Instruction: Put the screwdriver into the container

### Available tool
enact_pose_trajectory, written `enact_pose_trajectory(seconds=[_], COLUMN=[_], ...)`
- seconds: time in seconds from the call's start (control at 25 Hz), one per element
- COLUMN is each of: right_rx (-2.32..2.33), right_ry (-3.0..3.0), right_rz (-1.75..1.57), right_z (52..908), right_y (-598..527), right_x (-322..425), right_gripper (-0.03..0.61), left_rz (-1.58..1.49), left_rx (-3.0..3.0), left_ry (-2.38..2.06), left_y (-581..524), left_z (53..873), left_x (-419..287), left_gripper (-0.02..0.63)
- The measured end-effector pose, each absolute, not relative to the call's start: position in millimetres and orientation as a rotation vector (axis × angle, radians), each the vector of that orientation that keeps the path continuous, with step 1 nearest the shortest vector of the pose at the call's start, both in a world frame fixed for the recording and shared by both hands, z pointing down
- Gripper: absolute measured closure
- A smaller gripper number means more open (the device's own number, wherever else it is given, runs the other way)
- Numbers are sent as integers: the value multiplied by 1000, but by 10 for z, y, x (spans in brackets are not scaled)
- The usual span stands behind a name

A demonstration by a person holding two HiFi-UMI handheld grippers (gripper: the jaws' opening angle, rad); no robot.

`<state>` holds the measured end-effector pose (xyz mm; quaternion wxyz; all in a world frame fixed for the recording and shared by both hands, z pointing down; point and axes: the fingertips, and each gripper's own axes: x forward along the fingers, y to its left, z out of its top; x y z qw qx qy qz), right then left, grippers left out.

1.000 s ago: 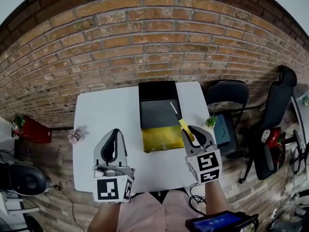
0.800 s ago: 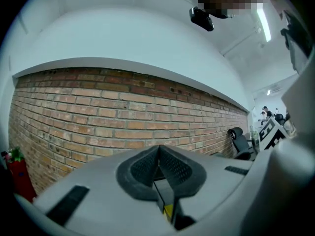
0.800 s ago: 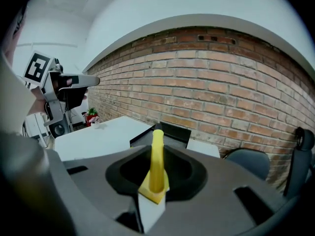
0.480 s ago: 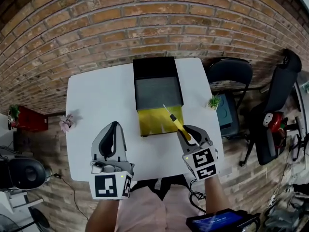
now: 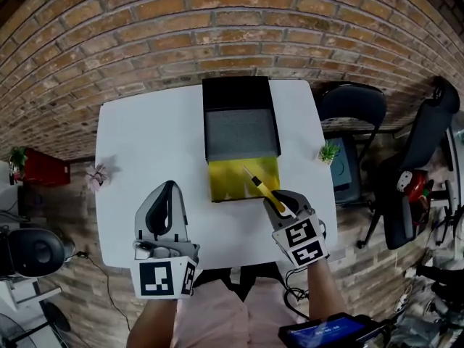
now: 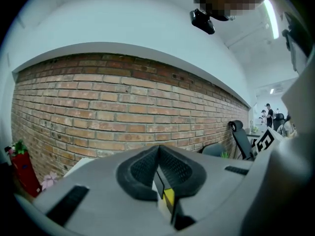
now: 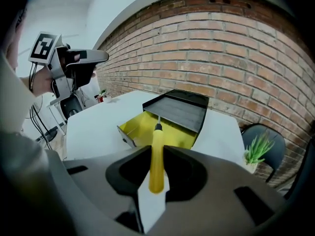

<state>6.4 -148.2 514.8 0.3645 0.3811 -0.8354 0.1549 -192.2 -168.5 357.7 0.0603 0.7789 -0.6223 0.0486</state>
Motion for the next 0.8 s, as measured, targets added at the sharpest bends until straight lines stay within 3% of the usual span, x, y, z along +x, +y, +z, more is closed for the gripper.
enact_pose_trajectory(seconds=[0.8], right_rx=[662], right_ry=[-2069], right_rz=[385], right_z=[5626], right_y=[-1922], right_x=[-183], right_gripper=[497], left_rz=[188], left_rx=[2204], left_ry=[-1988], left_y=[-2121], left_z=[3771], left_x=[-2157], left_gripper=[601])
